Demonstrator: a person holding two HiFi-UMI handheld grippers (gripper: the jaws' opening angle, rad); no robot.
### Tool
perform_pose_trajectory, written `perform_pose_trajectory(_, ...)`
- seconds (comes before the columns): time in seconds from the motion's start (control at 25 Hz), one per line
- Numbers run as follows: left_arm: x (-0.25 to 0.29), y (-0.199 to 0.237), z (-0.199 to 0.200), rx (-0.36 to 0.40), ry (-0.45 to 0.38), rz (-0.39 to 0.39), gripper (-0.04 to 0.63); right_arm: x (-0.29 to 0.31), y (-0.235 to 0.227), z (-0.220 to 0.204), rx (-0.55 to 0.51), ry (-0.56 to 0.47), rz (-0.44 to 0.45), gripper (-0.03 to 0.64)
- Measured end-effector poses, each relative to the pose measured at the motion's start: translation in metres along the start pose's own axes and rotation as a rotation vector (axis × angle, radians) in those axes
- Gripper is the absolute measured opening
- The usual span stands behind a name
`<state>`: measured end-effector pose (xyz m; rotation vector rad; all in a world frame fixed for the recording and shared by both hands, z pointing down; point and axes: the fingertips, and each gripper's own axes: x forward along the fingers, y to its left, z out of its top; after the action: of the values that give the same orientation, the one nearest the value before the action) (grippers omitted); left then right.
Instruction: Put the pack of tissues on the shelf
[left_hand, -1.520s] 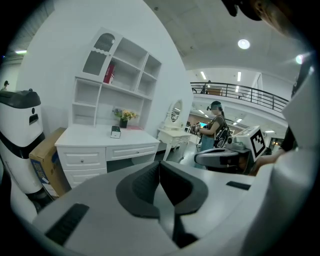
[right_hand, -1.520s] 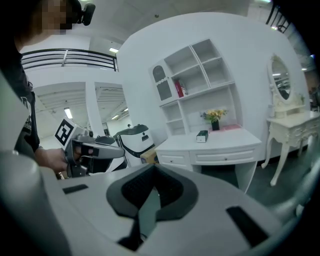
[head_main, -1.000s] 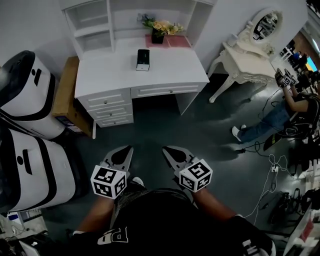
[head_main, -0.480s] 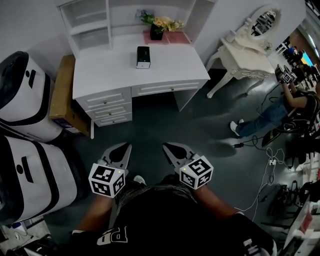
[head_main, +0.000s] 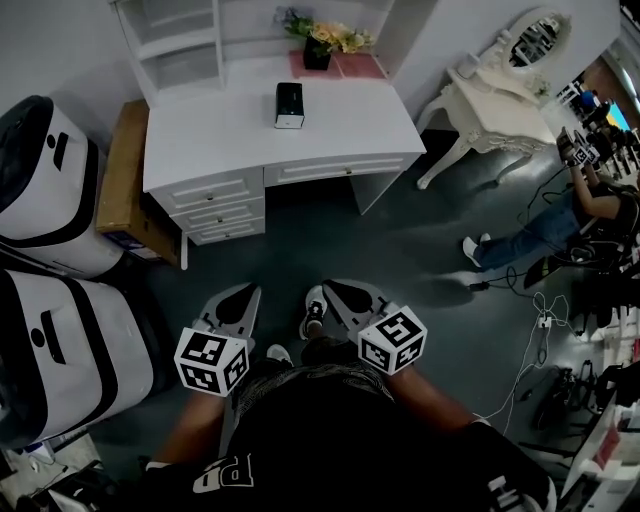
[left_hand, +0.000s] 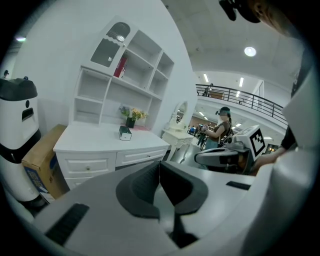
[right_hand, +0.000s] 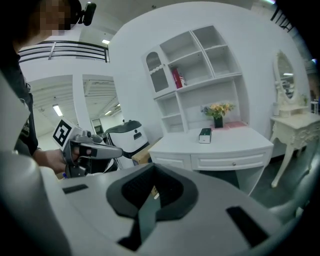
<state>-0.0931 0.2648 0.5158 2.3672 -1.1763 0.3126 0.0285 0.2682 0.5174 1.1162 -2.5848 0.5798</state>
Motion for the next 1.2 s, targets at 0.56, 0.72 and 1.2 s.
perform_pose_trajectory(0.56, 0.065, 0.019, 0.035, -0.002, 0.026, 0.049, 0.015, 0.039, -0.074, 0.033, 0.026, -0.034, 0.027, 0.009)
perform_pose_trajectory(0.72, 0.09, 0.027, 0.049, -0.01, 0.028, 0.059, 0.015, 0.049, -0.102, 0.044, 0.037, -0.036, 0.023, 0.009)
perform_pose_trajectory(1.2, 0.163, 0.048, 0.085, -0.005, 0.06, 0.08, 0.015, 0.087, -0.18, 0.079, 0.056, -0.046, 0.032, 0.009)
